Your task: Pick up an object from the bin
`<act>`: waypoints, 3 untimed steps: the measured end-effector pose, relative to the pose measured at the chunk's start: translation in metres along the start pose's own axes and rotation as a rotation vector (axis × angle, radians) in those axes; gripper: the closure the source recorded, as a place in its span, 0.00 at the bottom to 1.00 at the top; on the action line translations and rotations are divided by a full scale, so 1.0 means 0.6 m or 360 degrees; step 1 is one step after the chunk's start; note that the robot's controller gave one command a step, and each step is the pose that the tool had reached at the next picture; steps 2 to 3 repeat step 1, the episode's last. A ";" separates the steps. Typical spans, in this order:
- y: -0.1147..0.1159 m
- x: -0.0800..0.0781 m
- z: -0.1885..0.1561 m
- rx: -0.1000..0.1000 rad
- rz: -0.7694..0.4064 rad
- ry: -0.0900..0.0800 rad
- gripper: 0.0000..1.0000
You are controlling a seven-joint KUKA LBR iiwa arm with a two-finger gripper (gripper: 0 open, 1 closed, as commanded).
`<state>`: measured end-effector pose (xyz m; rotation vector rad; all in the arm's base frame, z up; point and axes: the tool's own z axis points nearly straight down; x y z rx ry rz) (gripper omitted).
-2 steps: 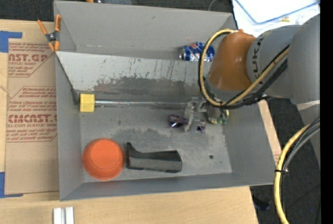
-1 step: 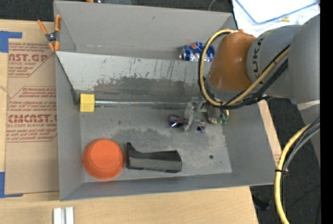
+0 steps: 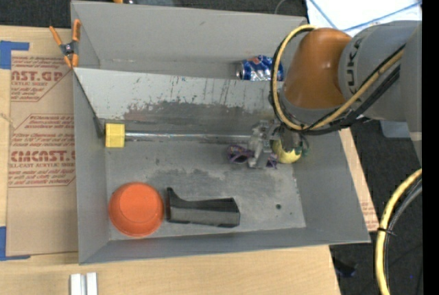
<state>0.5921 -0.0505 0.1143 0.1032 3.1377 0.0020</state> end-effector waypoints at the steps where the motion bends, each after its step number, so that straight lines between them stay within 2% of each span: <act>1: 0.000 -0.001 -0.045 0.0000 0.0000 -0.0003 1.00; 3: 0.000 -0.001 -0.045 0.0000 0.0000 -0.0003 1.00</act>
Offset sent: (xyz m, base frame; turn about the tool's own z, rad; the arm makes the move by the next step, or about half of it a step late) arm 0.0012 0.0001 0.0855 0.0001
